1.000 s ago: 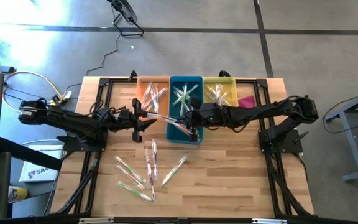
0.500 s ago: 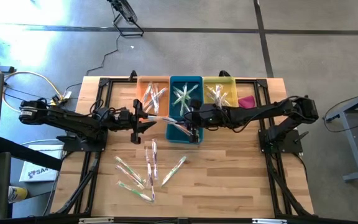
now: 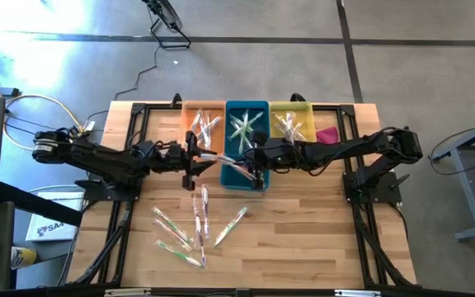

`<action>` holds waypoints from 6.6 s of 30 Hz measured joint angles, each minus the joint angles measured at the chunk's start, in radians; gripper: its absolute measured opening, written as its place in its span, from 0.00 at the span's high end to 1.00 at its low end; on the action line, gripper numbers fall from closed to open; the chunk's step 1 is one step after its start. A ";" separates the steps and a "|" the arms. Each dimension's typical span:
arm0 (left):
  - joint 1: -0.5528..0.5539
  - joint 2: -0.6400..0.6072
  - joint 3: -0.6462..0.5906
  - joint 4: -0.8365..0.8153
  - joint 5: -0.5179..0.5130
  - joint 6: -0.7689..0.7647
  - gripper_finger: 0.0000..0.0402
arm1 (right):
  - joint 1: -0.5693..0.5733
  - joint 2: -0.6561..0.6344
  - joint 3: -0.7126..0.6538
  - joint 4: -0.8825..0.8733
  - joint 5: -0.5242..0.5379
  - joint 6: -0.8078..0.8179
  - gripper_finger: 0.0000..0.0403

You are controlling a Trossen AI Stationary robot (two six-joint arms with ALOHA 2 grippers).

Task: Pick & Place Toothbrushes
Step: Put the blue toothbrush into the orange bin, then put the green toothbrush into the top blue bin

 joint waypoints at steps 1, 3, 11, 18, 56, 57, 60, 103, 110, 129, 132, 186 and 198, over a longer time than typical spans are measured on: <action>0.000 0.007 0.008 -0.006 0.000 0.007 0.72 | 0.000 0.000 0.000 -0.001 0.000 0.000 0.97; 0.000 0.010 0.016 -0.031 0.000 0.021 0.72 | 0.000 0.000 0.000 -0.005 0.000 0.000 0.97; 0.000 0.011 0.017 -0.057 -0.001 0.020 0.72 | 0.000 0.000 0.000 -0.011 0.001 -0.002 0.97; 0.000 0.011 0.017 -0.050 -0.004 0.020 0.81 | 0.000 0.000 0.000 -0.007 0.001 -0.005 0.97; 0.221 -0.186 0.017 -0.418 -0.220 -0.135 0.98 | 0.025 -0.145 0.001 -0.279 0.175 0.059 0.47; 0.248 -0.200 0.017 -0.449 -0.221 -0.166 0.98 | 0.026 -0.145 0.001 -0.289 0.171 0.072 0.47; 0.330 -0.237 0.017 -0.549 -0.222 -0.240 0.98 | 0.026 -0.145 0.000 -0.306 0.165 0.097 0.47; 0.596 0.056 0.017 -0.677 -0.007 -0.544 0.71 | 0.023 -0.145 0.000 -0.308 0.165 0.138 0.47; 0.596 0.057 0.017 -0.600 -0.075 -0.445 0.62 | 0.023 -0.145 0.000 -0.309 0.164 0.138 0.47; 0.596 0.057 0.017 -0.455 -0.059 -0.394 0.61 | 0.023 -0.145 -0.001 -0.308 0.164 0.138 0.47; 0.596 0.057 0.017 -0.458 0.006 -0.391 0.62 | 0.023 -0.145 -0.001 -0.306 0.164 0.138 0.47; 0.201 -0.130 0.017 -0.686 -0.163 -0.230 0.98 | -0.154 -0.429 -0.206 -0.203 -0.028 0.108 0.99; 0.029 -0.130 0.121 -0.843 -0.237 -0.239 0.98 | -0.173 -0.734 -0.526 0.174 -0.067 0.126 0.99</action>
